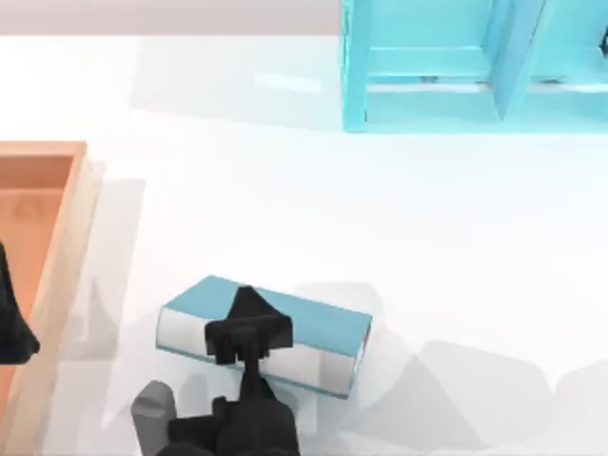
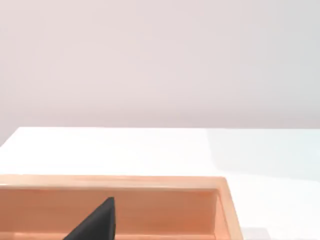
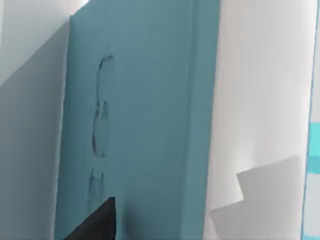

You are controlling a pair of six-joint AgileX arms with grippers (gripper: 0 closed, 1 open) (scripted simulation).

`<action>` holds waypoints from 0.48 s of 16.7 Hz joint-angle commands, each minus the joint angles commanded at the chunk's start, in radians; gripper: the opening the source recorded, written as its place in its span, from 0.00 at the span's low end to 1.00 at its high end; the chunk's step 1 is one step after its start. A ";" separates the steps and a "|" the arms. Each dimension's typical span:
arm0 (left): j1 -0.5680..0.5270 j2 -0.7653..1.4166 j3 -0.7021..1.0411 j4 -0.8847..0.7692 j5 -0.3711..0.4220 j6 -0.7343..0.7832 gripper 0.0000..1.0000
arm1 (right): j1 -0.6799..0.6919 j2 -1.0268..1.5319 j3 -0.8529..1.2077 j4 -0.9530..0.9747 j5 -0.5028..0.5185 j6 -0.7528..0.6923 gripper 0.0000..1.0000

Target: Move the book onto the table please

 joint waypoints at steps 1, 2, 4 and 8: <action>0.000 0.000 0.000 0.000 0.000 0.000 1.00 | 0.019 0.011 0.010 -0.021 0.012 0.020 1.00; 0.000 0.000 0.000 0.000 0.000 0.000 1.00 | 0.046 0.024 0.023 -0.052 0.026 0.050 1.00; 0.000 0.000 0.000 0.000 0.000 0.000 1.00 | 0.122 0.044 0.053 -0.145 0.048 0.140 1.00; 0.000 0.000 0.000 0.000 0.000 0.000 1.00 | 0.268 0.084 0.136 -0.450 0.087 0.433 1.00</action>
